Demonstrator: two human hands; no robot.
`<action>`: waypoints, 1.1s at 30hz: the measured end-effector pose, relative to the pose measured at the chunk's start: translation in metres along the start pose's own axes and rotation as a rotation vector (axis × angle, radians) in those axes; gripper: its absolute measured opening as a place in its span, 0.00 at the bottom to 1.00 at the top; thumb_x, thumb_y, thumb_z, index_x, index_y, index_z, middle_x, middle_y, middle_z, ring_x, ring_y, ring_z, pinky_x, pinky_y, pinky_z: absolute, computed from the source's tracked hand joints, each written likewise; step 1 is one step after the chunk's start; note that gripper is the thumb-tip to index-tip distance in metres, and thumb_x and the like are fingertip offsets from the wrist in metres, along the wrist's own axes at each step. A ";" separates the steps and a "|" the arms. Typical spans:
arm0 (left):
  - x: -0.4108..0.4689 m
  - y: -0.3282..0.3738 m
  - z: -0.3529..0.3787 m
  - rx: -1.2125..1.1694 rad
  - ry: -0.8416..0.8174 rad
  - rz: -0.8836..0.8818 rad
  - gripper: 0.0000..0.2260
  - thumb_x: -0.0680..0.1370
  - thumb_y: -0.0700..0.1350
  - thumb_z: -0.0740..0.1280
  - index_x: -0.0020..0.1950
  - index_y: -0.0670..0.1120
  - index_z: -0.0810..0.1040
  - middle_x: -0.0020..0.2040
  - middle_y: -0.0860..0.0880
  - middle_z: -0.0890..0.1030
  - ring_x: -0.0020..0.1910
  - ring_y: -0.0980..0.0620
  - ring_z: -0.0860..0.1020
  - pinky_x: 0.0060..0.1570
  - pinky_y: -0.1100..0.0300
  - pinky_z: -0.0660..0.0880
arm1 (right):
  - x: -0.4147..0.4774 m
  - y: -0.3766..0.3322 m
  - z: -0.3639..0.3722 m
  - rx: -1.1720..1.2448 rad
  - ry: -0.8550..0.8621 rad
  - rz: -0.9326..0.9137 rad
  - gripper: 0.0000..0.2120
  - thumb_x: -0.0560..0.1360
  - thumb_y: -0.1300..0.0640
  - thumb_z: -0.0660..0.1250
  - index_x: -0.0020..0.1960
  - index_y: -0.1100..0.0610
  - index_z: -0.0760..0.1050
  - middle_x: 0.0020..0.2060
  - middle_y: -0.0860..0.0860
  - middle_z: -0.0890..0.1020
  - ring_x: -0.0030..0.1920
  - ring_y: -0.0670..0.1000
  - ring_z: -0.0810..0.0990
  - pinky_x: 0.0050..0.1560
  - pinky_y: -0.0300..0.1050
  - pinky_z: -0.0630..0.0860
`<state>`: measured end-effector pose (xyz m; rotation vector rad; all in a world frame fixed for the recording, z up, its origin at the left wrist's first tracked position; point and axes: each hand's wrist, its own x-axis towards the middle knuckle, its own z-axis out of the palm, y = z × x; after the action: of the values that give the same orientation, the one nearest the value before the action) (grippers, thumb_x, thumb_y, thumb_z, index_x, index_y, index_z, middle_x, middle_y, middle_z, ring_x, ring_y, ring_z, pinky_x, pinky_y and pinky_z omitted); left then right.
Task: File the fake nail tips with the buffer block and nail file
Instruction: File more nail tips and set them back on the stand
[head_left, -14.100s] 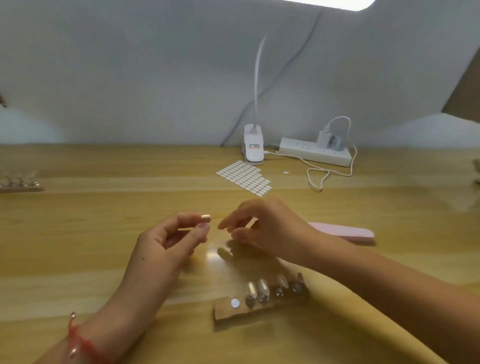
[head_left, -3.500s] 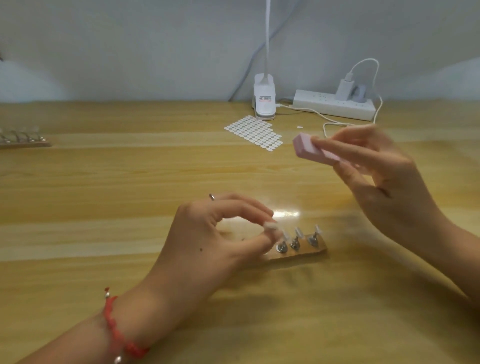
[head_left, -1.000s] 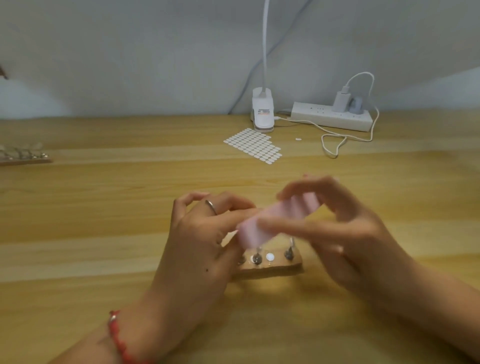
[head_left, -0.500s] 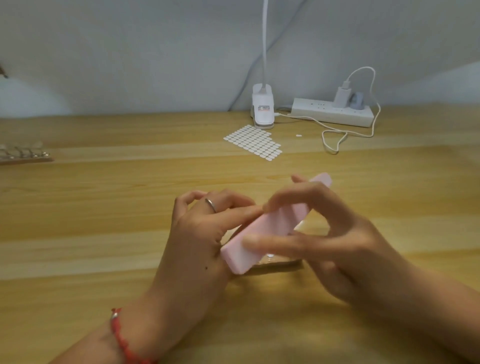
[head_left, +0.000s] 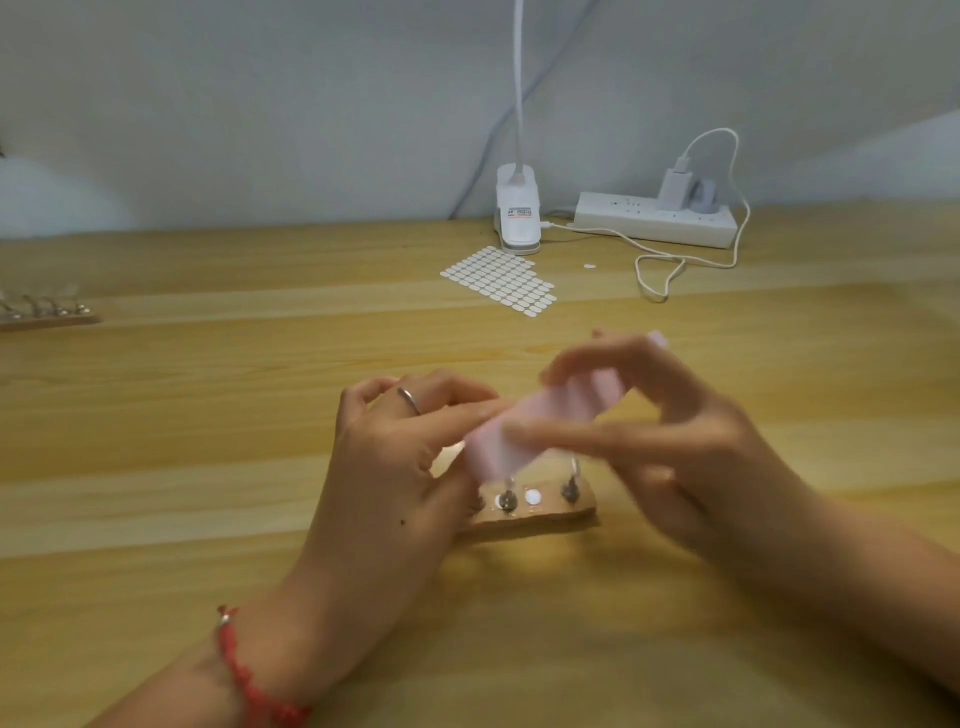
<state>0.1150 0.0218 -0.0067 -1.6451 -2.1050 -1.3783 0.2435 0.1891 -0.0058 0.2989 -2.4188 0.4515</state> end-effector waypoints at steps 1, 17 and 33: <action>0.000 -0.001 0.000 0.006 0.008 -0.003 0.09 0.75 0.49 0.63 0.48 0.57 0.82 0.47 0.60 0.80 0.49 0.61 0.77 0.55 0.53 0.62 | 0.001 0.002 -0.002 -0.005 0.017 0.028 0.29 0.70 0.79 0.61 0.64 0.53 0.75 0.56 0.58 0.74 0.59 0.58 0.76 0.64 0.51 0.72; 0.001 0.007 0.001 -0.173 0.061 -0.112 0.03 0.72 0.53 0.71 0.44 0.58 0.83 0.46 0.66 0.83 0.50 0.64 0.80 0.55 0.57 0.71 | -0.003 0.049 -0.015 -0.054 0.164 0.235 0.21 0.77 0.68 0.63 0.68 0.54 0.71 0.55 0.57 0.75 0.57 0.49 0.73 0.59 0.43 0.73; -0.001 0.015 0.006 0.162 -0.220 -0.092 0.19 0.72 0.53 0.68 0.61 0.62 0.67 0.44 0.65 0.79 0.51 0.67 0.76 0.61 0.66 0.59 | -0.008 0.040 -0.007 -0.001 0.116 0.268 0.21 0.77 0.66 0.62 0.68 0.53 0.71 0.55 0.57 0.76 0.57 0.52 0.75 0.61 0.47 0.73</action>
<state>0.1301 0.0254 -0.0025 -1.7223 -2.3697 -1.0577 0.2407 0.2289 -0.0149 -0.0525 -2.3531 0.5693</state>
